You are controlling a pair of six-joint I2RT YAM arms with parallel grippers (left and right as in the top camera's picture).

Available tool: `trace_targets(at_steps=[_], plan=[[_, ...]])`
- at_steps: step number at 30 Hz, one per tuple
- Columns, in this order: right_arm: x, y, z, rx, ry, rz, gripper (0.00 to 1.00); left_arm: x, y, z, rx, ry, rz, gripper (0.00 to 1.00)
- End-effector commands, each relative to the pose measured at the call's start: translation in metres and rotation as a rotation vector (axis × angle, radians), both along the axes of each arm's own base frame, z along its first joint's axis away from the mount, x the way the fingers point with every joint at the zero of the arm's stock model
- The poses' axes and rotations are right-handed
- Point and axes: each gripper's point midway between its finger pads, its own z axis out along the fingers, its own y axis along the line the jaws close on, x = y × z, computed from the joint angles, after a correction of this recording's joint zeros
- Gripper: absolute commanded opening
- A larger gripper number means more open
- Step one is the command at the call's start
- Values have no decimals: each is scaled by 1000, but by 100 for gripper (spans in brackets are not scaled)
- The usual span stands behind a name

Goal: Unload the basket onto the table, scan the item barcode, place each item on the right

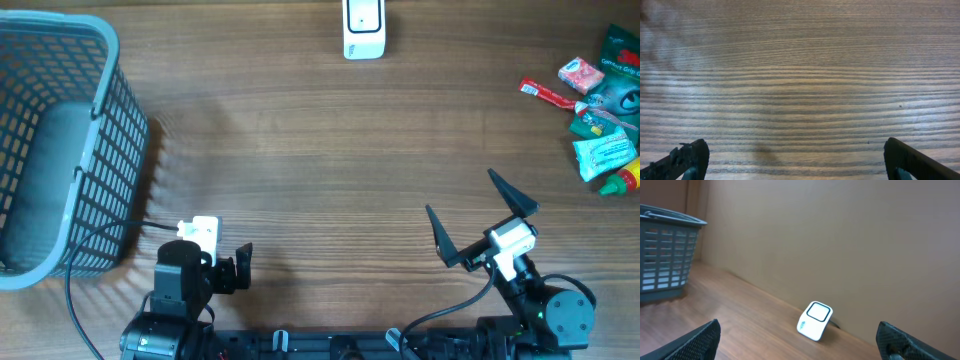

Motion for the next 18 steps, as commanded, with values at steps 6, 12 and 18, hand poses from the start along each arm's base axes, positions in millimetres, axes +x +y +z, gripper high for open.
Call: trace_targets(at_steps=[6,12,18], plan=[[9,-6,-25,53,15,-29,100,0,1,0,5,-3,3,100],[13,-10,-35,124,1,-44,100,0,1,0,5,-3,3,100],[30,-56,-44,442,137,-261,100,0,1,0,5,-3,3,100]])
